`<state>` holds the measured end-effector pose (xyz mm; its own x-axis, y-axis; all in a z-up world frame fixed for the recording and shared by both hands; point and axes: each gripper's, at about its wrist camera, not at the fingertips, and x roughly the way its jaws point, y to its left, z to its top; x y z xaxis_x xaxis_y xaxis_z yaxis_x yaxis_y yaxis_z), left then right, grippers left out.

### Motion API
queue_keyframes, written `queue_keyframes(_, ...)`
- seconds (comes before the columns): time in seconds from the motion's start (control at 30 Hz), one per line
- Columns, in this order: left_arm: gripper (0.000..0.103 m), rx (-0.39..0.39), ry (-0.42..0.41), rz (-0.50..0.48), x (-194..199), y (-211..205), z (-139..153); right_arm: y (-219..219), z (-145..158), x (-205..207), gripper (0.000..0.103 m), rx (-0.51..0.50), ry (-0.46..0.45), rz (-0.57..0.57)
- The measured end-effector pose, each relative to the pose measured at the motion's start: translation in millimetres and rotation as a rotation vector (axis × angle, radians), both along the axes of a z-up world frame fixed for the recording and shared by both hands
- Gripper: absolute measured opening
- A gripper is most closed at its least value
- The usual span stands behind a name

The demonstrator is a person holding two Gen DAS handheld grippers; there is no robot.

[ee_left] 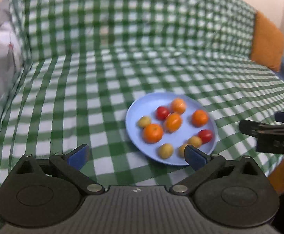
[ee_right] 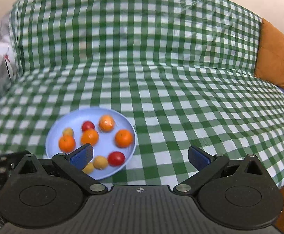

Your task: Organize fruits

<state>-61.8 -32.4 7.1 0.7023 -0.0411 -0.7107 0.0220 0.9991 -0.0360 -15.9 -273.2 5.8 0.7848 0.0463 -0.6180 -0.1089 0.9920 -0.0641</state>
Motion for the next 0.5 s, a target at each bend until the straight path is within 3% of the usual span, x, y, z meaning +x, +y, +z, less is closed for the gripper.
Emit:
queue_keyframes(0.2, 0.103, 0.004, 0.04, -0.003, 11, -8, -10, 4, -5, 9, 0.102, 0.02, 0.039, -0.009)
queue_keyframes(0.5, 0.103, 0.048, 0.025, -0.033, 13, -18, -14, 12, -11, 12, 0.102, 0.001, 0.061, 0.009)
